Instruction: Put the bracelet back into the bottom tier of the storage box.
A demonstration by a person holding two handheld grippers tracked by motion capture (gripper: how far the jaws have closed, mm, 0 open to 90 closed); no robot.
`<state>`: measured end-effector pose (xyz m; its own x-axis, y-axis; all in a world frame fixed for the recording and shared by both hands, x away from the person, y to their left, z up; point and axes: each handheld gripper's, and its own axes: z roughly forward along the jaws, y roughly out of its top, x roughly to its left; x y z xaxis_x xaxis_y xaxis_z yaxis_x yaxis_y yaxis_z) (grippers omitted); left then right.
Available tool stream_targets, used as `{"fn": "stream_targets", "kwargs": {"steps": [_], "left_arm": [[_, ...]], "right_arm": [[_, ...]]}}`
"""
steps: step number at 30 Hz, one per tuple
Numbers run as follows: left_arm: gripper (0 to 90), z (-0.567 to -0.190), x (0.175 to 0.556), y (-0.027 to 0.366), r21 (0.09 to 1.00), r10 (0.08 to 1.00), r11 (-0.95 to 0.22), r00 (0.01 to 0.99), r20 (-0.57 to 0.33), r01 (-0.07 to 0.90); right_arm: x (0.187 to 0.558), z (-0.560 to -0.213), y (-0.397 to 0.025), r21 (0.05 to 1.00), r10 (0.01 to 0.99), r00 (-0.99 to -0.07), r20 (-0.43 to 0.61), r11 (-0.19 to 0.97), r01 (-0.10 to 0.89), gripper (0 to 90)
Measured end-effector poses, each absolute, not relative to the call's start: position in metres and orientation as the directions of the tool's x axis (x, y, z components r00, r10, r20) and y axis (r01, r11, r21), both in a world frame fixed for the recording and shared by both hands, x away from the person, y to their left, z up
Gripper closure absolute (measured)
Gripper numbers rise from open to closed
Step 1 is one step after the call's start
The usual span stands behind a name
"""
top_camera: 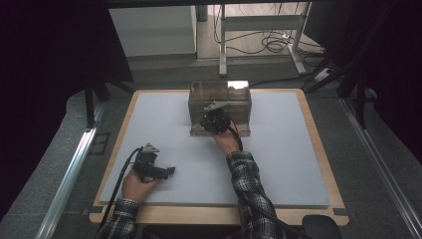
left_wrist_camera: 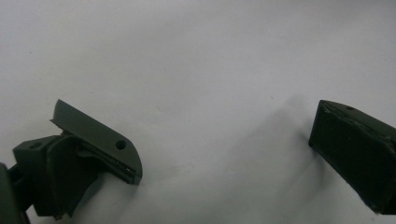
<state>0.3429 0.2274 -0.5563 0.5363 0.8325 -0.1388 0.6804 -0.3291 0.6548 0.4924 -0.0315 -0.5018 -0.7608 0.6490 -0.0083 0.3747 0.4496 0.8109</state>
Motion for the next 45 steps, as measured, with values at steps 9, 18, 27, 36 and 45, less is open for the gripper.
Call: {"fn": "stream_targets", "kwargs": {"steps": [9,18,27,36,45], "left_arm": [[0.0,-0.556,0.343,0.227,0.655,0.833,-0.329,0.536,-0.139,0.68],[0.0,-0.556,0.343,0.227,0.655,0.833,-0.329,0.536,-0.139,0.68],[0.0,-0.556,0.343,0.227,0.655,0.833,-0.329,0.536,-0.138,0.68],[0.0,-0.556,0.343,0.227,0.655,0.833,-0.329,0.536,-0.139,0.68],[0.0,-0.556,0.343,0.227,0.655,0.833,-0.329,0.536,-0.139,0.68]], "right_arm": [[0.487,-0.5,-0.031,0.804,0.634,-0.773,-0.018,0.469,0.365,68.3],[0.48,-0.494,-0.034,0.8,0.625,-0.781,-0.014,0.476,0.366,61.6],[0.476,-0.491,-0.038,0.797,0.623,-0.782,-0.011,0.478,0.37,58.1],[0.472,-0.49,-0.044,0.793,0.622,-0.783,-0.015,0.485,0.37,53.8],[0.469,-0.488,-0.047,0.787,0.625,-0.78,-0.016,0.489,0.375,50.0]]}}
